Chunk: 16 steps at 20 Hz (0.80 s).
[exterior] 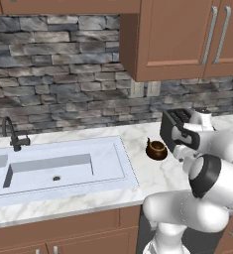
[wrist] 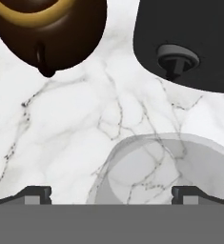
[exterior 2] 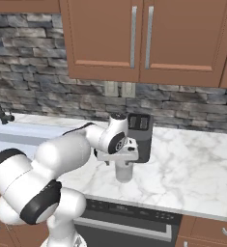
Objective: Place the teapot in the left basin and the glass cup in the right basin of the sink.
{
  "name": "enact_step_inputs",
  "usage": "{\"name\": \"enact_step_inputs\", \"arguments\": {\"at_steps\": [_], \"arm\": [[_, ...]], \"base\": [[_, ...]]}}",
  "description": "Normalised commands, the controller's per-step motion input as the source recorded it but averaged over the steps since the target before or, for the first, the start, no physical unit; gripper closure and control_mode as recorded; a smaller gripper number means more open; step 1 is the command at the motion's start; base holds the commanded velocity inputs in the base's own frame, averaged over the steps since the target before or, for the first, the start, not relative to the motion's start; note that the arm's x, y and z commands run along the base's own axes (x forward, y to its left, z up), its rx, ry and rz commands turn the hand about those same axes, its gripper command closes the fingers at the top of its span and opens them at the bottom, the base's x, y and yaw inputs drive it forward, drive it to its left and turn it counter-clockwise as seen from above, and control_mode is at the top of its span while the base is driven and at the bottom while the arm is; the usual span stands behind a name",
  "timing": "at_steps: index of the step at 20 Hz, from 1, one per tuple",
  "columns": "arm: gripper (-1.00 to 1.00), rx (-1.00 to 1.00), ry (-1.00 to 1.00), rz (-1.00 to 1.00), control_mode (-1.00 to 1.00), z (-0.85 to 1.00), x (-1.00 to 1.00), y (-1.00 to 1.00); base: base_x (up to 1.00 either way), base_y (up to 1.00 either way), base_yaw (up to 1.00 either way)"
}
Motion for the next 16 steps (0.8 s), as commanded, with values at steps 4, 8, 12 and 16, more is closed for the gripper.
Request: {"name": "enact_step_inputs", "arguments": {"at_steps": [4, 8, 12, 16], "arm": [[-1.0, 0.0, 0.02, 0.0, -1.0, -0.12, 0.08, -0.07], [-1.0, 0.0, 0.02, 0.0, -1.0, -0.12, 0.08, -0.06], [-1.0, 0.0, 0.0, 0.0, -1.0, -0.11, 0.07, -0.06], [-1.0, 0.0, 0.0, 0.0, -1.0, -0.11, 0.07, -0.04]], "base": [[0.0, 0.0, 0.0], [0.0, 0.0, 0.0], [0.0, 0.0, 0.0], [0.0, 0.0, 0.0]]}}
